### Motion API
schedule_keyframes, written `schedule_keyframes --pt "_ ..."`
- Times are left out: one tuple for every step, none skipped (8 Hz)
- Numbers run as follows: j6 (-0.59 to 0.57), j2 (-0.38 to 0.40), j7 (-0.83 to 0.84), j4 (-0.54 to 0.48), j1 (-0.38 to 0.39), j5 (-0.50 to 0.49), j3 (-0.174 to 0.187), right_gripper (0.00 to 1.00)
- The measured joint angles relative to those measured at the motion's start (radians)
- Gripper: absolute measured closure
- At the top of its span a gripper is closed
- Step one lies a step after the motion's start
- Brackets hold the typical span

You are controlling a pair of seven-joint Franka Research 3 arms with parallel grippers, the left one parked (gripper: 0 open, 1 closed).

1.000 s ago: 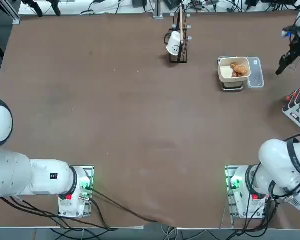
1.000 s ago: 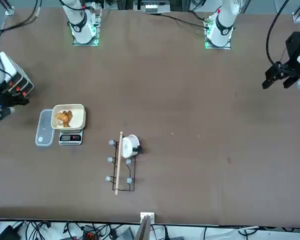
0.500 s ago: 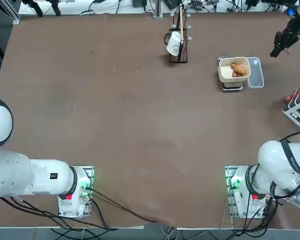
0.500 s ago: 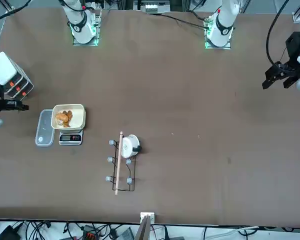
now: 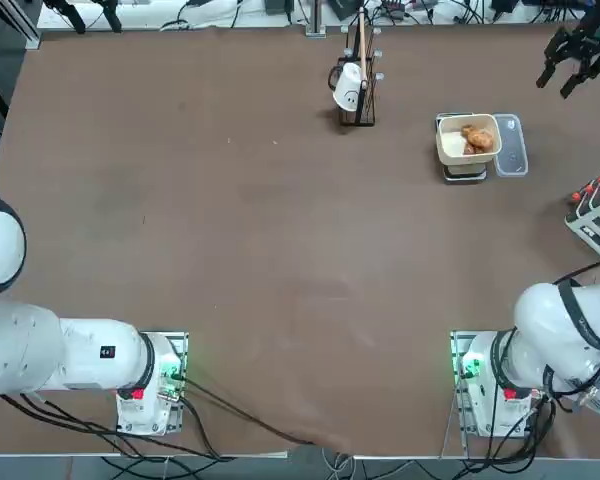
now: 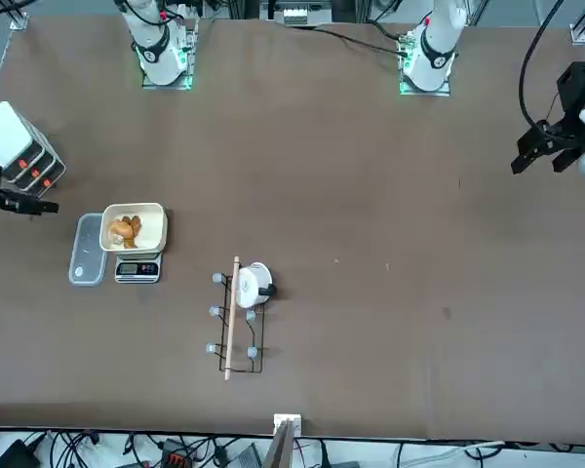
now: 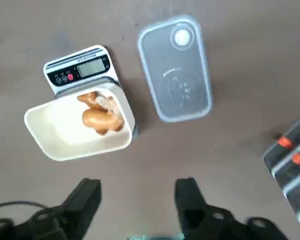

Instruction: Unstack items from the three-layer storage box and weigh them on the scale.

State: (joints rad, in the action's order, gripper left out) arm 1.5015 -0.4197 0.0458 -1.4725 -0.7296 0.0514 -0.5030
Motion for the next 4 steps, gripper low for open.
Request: schedule_keyframes --pt "-0.05 0.004 0.001 0.046 0.001 -0.001 0.0 0.0" --pt "-0.081 0.019 0.001 0.08 0.012 -0.001 0.005 0.0" --pt "-0.093 0.04 0.003 0.099 0.066 -0.002 0.038 0.0" --pt "-0.094 0.067 0.011 0.105 0.167 -0.004 0.116 0.0"
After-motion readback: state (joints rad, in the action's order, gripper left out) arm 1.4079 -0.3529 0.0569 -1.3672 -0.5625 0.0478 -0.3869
